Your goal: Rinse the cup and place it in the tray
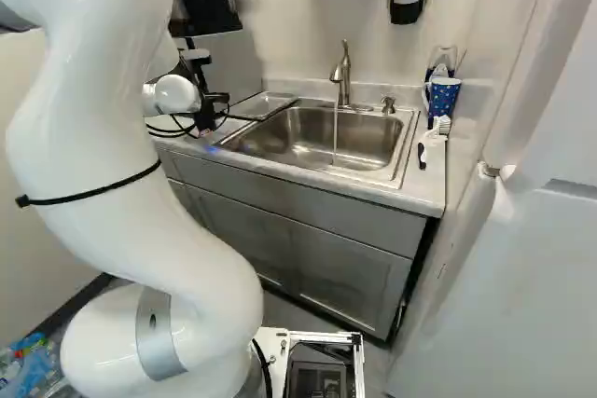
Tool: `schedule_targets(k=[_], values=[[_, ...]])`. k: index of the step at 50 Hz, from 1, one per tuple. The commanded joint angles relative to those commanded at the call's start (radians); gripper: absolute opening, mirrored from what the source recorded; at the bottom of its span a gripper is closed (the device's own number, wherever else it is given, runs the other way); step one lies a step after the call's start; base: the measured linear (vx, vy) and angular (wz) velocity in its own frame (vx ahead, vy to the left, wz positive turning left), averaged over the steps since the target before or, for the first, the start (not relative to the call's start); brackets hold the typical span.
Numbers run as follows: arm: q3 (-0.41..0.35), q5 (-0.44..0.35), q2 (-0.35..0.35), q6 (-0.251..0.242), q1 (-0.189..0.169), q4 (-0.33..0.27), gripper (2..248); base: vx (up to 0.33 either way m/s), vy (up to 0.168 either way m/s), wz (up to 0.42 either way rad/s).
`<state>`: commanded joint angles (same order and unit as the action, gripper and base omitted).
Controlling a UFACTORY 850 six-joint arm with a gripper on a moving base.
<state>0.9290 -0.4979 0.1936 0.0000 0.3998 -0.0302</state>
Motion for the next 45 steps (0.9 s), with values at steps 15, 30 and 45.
schedule_targets(k=[15,30,45], values=[[-0.004,0.0,0.027,0.0,0.0,0.0,247,0.0,0.0,0.0],[-0.003,0.0,0.032,0.0,0.002,0.0,247,0.0,0.0,0.0],[0.0,0.0,0.035,0.0,0.006,0.0,247,0.0,0.0,0.0]])
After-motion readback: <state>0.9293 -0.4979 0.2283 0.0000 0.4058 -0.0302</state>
